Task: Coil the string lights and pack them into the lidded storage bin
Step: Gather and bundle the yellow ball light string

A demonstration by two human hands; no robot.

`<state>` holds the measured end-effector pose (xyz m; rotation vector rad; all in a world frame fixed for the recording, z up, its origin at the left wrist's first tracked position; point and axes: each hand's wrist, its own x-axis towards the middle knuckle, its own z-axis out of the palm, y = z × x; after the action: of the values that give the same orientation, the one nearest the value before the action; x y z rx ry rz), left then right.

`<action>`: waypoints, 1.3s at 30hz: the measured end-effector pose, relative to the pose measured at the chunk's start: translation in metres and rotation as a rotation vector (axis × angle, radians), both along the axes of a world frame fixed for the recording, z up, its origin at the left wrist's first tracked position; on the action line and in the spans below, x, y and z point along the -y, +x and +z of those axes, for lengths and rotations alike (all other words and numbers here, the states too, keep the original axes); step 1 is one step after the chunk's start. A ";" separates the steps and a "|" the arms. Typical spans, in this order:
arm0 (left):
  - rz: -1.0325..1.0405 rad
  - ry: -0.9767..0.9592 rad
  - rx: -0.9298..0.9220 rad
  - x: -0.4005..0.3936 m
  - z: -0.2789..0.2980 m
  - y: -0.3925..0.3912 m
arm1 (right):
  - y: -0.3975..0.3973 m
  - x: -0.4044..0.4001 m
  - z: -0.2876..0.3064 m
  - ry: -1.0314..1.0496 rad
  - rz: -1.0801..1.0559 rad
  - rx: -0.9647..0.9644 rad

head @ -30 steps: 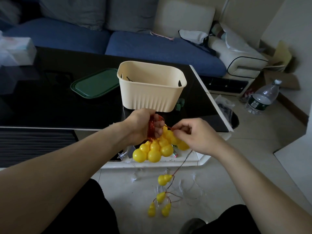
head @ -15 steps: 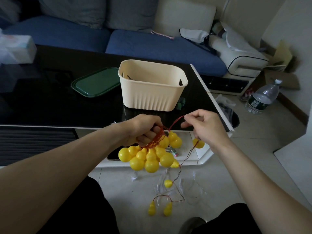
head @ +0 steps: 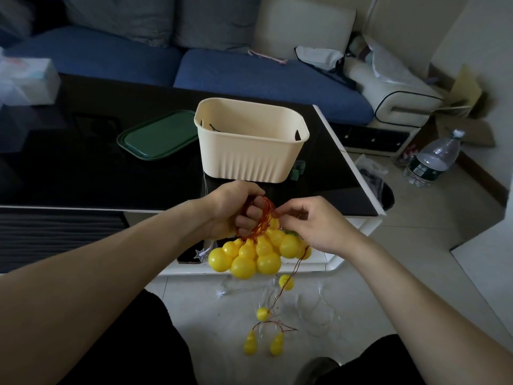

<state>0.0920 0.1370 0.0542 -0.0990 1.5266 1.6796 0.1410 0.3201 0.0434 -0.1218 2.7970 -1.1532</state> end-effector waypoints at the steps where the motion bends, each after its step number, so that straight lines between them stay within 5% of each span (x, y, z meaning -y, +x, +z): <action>1: 0.048 0.028 0.012 -0.001 0.000 0.000 | 0.000 0.000 0.002 0.023 -0.001 -0.017; 11: 0.484 0.312 0.118 -0.021 0.009 0.010 | 0.007 0.016 0.007 0.388 0.138 -0.205; 18: 0.556 0.521 0.133 -0.018 0.016 0.003 | 0.007 0.014 0.017 0.196 0.004 -0.359; 22: 0.370 0.433 0.029 -0.016 0.012 0.005 | 0.009 0.020 0.017 0.007 -0.056 -0.322; 30: -0.215 -0.184 -0.431 -0.017 0.001 0.020 | 0.014 0.022 0.020 0.071 0.001 -0.292; 39: -0.512 -0.368 -0.499 -0.019 0.001 0.022 | 0.007 0.002 0.027 0.159 0.082 0.055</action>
<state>0.1145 0.1562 0.0550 0.5130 2.0066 1.0435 0.1479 0.3179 0.0702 -0.1857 2.7931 -0.8987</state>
